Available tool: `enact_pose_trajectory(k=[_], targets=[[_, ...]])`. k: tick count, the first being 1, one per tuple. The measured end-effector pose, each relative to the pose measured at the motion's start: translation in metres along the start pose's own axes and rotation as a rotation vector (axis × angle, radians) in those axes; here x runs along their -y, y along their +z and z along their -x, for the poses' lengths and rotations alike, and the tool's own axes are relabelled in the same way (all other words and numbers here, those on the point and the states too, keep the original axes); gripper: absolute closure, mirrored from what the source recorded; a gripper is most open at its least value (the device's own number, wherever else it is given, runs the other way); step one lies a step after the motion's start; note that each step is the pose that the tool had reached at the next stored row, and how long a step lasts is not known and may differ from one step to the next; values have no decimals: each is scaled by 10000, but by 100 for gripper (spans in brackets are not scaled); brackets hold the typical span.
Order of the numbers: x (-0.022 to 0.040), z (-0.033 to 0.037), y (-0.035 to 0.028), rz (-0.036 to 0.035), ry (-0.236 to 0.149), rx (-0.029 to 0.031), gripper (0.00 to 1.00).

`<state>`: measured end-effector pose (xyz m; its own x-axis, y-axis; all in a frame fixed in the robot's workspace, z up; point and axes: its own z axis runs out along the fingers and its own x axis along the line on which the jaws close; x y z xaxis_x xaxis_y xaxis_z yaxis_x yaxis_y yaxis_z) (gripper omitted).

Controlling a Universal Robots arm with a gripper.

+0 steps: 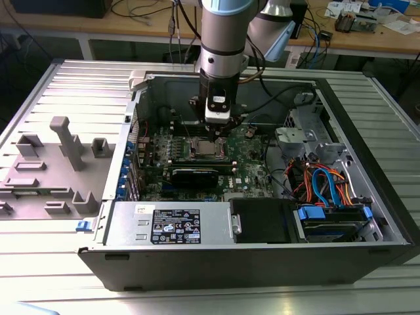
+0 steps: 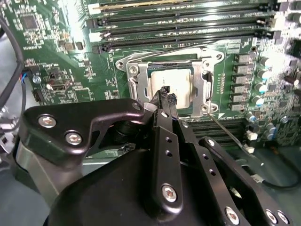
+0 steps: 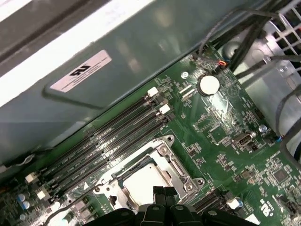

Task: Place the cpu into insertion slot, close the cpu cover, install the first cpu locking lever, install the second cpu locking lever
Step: 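Close the cpu cover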

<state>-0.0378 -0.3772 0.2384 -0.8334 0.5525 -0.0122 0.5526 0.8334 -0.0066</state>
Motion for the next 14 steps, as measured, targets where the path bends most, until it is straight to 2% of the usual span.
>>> enact_pose_trajectory(k=[8, 14], targets=[[0, 0, 12, 3, -1254, 17, 89], [0, 0, 18, 11, -2380, 28, 89]])
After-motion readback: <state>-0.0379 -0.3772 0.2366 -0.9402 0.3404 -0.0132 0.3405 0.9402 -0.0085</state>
